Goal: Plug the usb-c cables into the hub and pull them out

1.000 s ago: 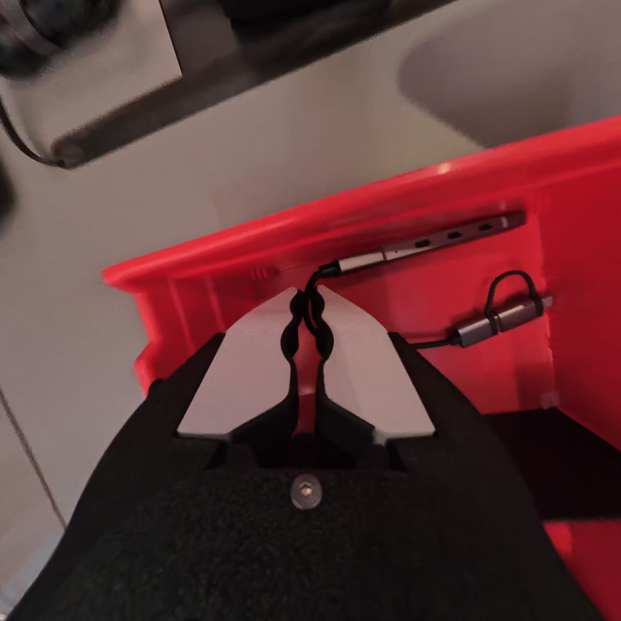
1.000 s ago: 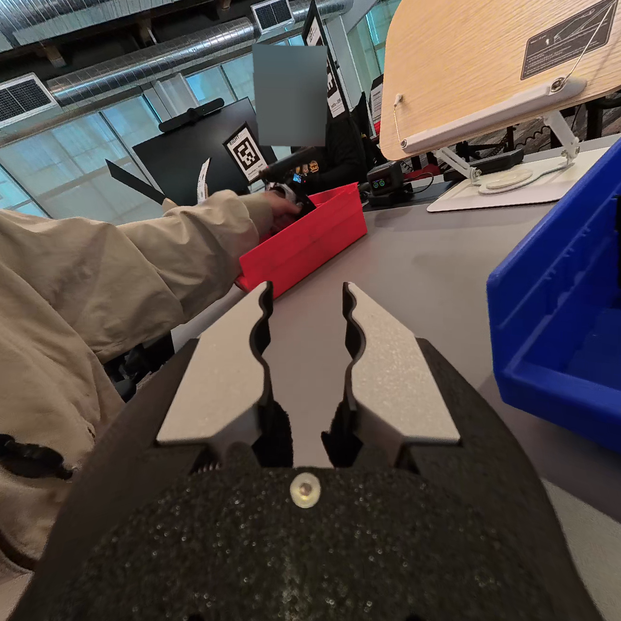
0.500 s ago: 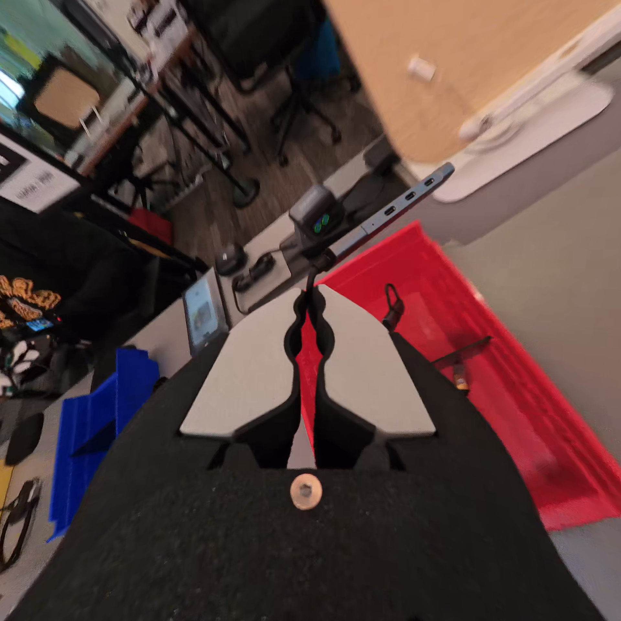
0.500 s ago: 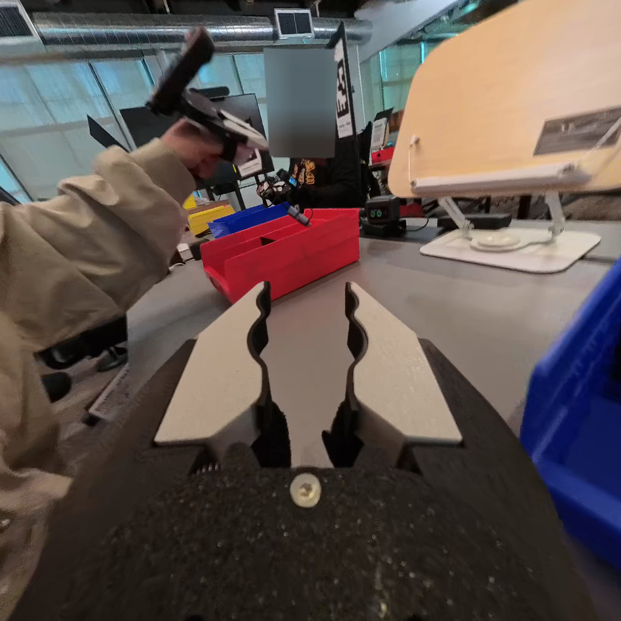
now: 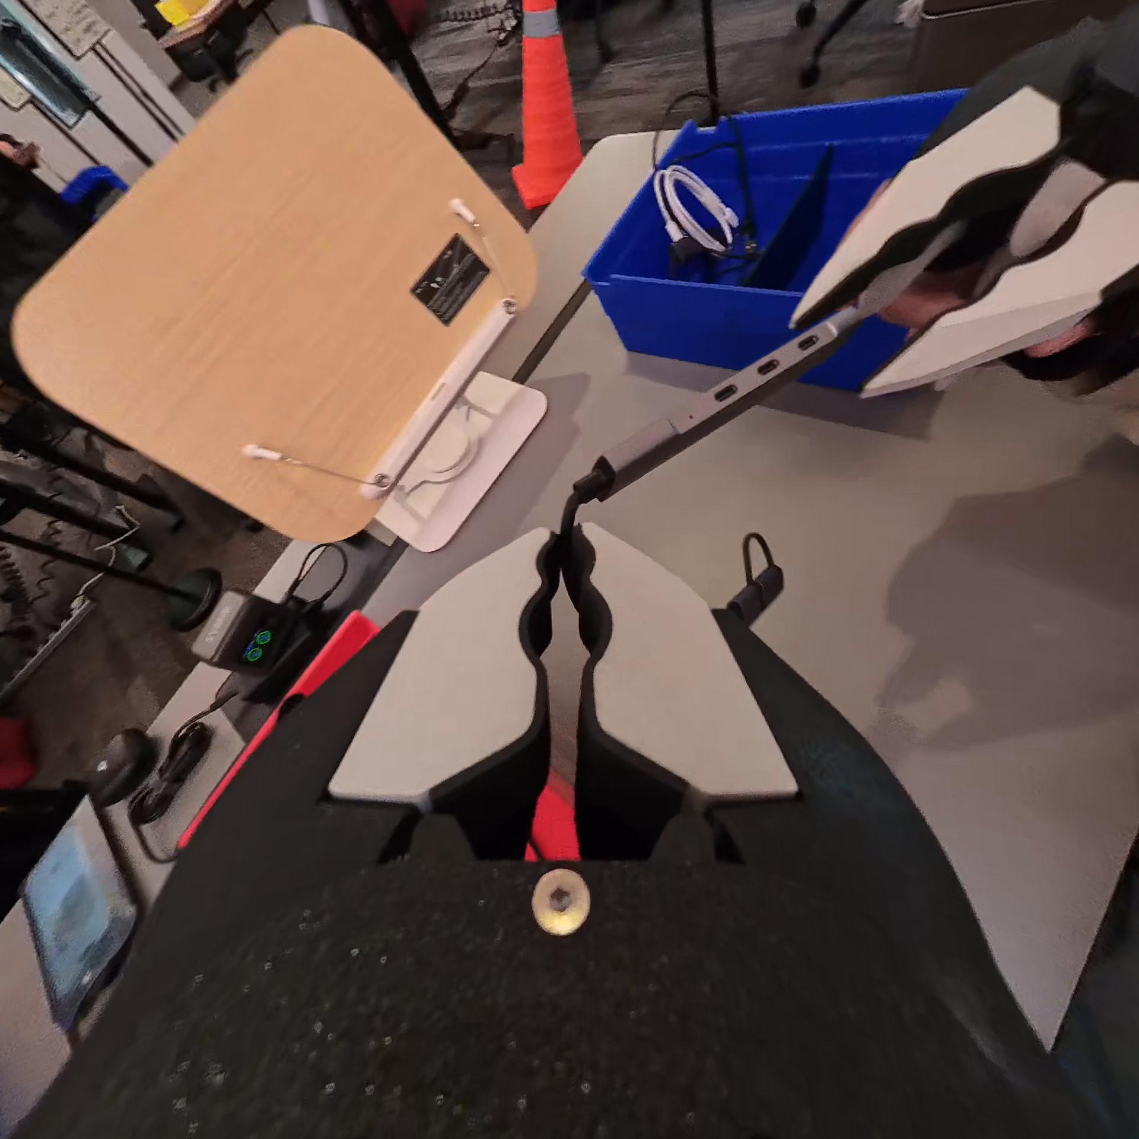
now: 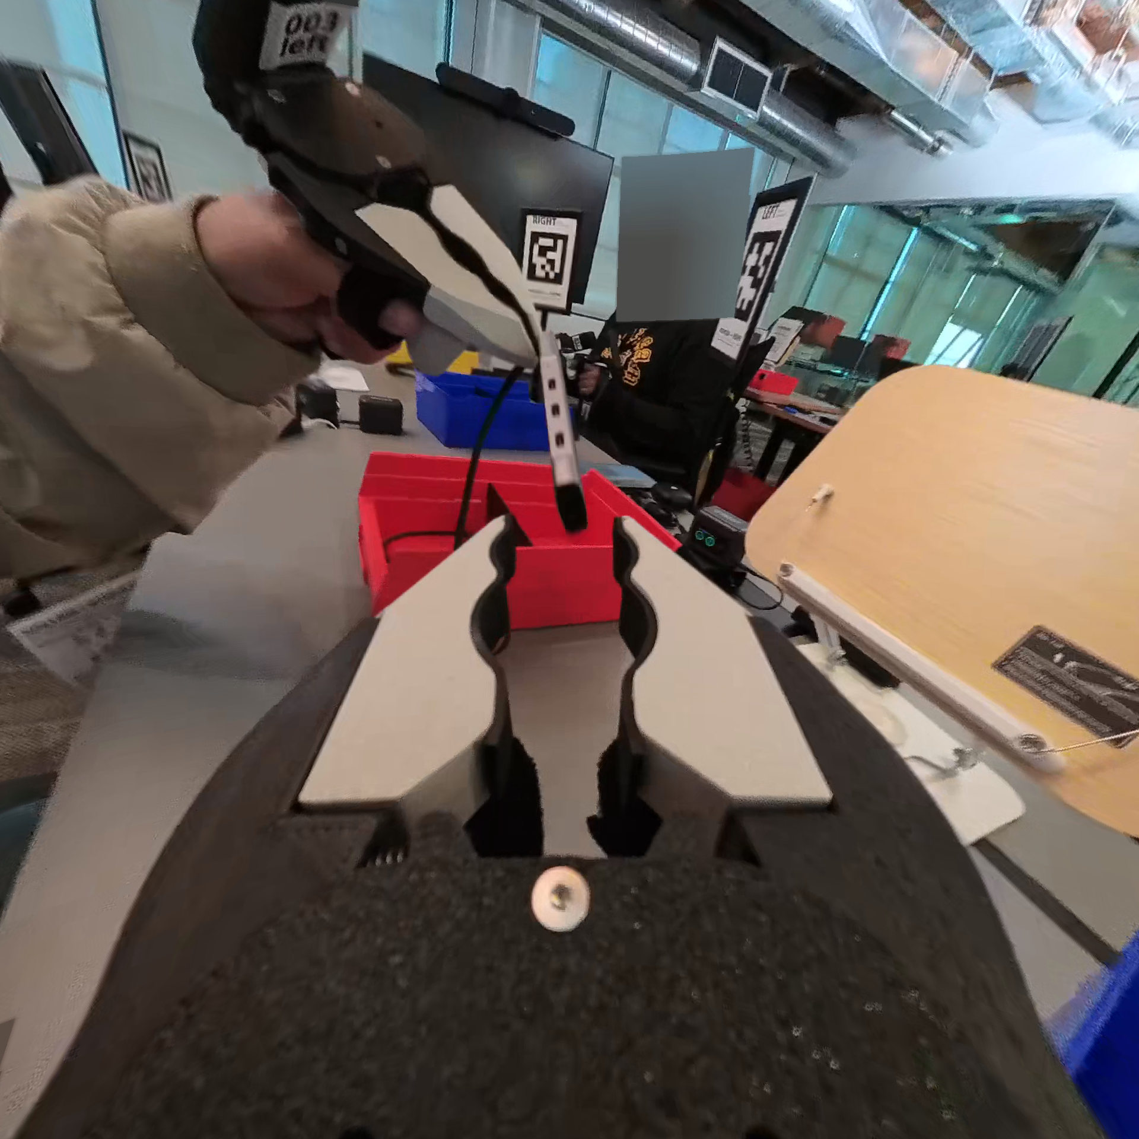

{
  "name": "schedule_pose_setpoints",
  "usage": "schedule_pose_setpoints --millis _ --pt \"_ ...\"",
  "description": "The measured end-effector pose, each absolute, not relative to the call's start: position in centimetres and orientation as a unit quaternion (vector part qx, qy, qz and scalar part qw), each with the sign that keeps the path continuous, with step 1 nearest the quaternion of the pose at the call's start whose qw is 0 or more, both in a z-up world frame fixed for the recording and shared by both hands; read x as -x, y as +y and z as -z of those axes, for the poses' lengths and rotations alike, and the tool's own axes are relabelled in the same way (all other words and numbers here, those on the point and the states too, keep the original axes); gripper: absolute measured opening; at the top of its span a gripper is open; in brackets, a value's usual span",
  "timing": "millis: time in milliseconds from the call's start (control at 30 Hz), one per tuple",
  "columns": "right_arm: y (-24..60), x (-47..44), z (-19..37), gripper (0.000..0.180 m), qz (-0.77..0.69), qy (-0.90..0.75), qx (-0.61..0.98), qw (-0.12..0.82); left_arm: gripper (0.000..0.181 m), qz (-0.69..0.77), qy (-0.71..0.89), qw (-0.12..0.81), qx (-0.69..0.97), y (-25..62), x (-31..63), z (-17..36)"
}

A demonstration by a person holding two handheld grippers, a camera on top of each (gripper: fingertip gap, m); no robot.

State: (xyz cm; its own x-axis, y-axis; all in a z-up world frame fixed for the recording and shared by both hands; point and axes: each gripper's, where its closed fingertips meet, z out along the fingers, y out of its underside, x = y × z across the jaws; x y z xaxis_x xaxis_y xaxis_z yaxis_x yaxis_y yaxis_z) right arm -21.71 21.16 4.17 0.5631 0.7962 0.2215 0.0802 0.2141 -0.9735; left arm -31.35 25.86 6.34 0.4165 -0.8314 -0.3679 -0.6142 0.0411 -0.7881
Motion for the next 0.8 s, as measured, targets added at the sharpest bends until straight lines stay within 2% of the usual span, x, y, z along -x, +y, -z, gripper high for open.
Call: schedule_pose_setpoints --millis 200,433,500,700,800 --pt "21.2 21.4 -3.2 0.021 -0.208 -0.395 0.558 0.699 0.002 0.138 0.541 0.471 0.682 24.8 29.3 -4.1" --pt "21.3 21.8 -1.9 0.018 -0.242 -0.404 0.571 0.673 0.002 0.157 0.539 0.462 0.687 24.8 28.7 -3.3" --pt "21.4 22.0 -1.9 0.009 -0.241 -0.402 0.565 0.679 0.003 0.151 0.542 0.46 0.687 24.9 28.7 -3.0" --pt "22.8 22.6 0.5 0.008 -0.22 -0.421 0.597 0.647 0.003 0.158 0.524 0.457 0.7 25.7 29.2 -2.0" --pt "24.2 23.1 1.2 0.009 -0.149 -0.45 0.589 0.654 0.004 0.133 0.504 0.469 0.713 27.2 30.3 -0.9"
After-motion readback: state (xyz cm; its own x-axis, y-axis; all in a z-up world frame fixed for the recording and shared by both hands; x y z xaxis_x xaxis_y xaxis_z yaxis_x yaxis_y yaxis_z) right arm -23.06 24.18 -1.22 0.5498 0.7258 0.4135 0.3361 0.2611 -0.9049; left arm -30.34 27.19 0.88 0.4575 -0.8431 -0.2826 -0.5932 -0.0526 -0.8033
